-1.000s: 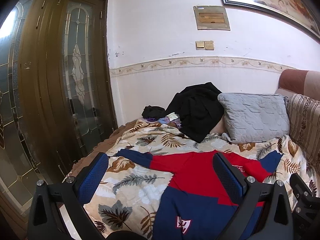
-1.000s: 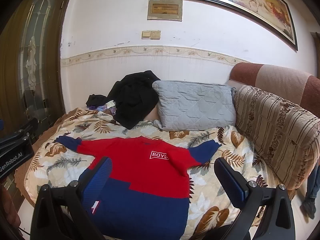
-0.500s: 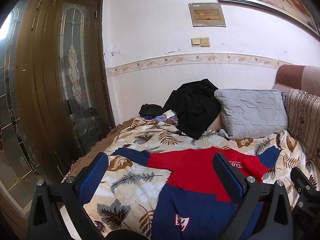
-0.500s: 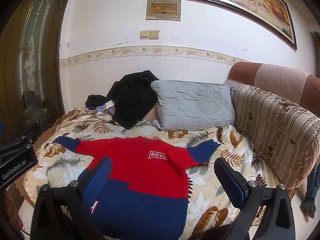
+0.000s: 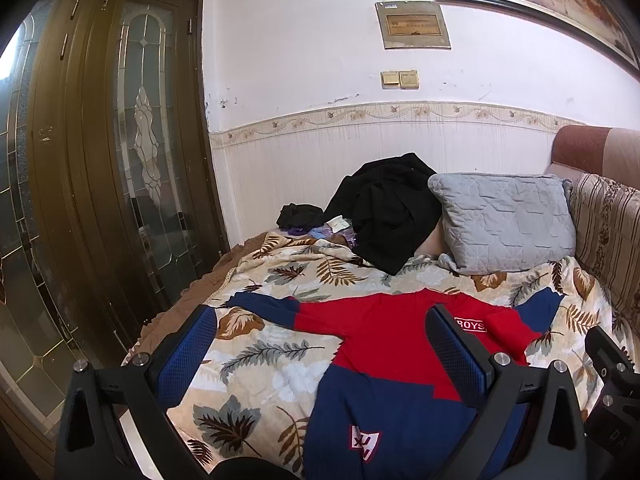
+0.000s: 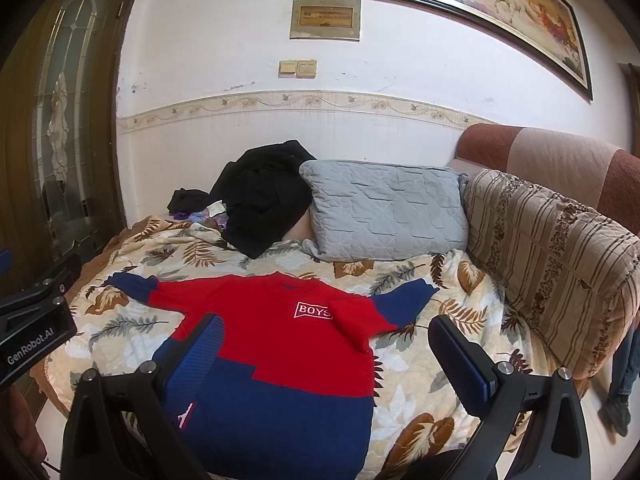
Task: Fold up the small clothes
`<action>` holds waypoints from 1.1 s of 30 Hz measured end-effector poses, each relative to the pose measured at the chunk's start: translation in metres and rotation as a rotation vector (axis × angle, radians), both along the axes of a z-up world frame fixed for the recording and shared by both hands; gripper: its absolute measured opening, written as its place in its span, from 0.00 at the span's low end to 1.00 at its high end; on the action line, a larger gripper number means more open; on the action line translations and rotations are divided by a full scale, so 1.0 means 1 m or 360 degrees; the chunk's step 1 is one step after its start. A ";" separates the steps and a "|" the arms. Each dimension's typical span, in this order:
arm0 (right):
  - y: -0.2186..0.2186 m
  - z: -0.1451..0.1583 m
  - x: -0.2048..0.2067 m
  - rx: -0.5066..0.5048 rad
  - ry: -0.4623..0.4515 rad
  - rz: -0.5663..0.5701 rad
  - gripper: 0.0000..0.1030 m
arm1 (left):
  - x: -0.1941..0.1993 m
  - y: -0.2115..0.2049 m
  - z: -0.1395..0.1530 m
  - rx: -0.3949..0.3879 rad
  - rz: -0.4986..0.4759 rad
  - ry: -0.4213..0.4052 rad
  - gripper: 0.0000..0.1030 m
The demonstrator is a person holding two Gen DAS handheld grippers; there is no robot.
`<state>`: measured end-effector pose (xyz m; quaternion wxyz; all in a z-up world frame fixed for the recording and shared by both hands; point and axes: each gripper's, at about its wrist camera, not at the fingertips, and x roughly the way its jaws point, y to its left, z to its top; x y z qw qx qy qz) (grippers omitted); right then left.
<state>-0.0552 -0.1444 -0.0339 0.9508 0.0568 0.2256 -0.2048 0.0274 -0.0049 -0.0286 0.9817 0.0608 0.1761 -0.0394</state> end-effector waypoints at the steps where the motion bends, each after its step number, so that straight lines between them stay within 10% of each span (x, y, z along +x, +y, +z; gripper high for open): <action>1: 0.000 0.000 0.000 0.0000 0.0000 -0.0001 1.00 | 0.000 0.000 0.000 0.0000 0.0000 -0.0001 1.00; 33: -0.009 -0.006 0.000 0.0007 0.0018 -0.0020 1.00 | 0.003 -0.007 -0.008 0.0035 -0.0024 0.0032 1.00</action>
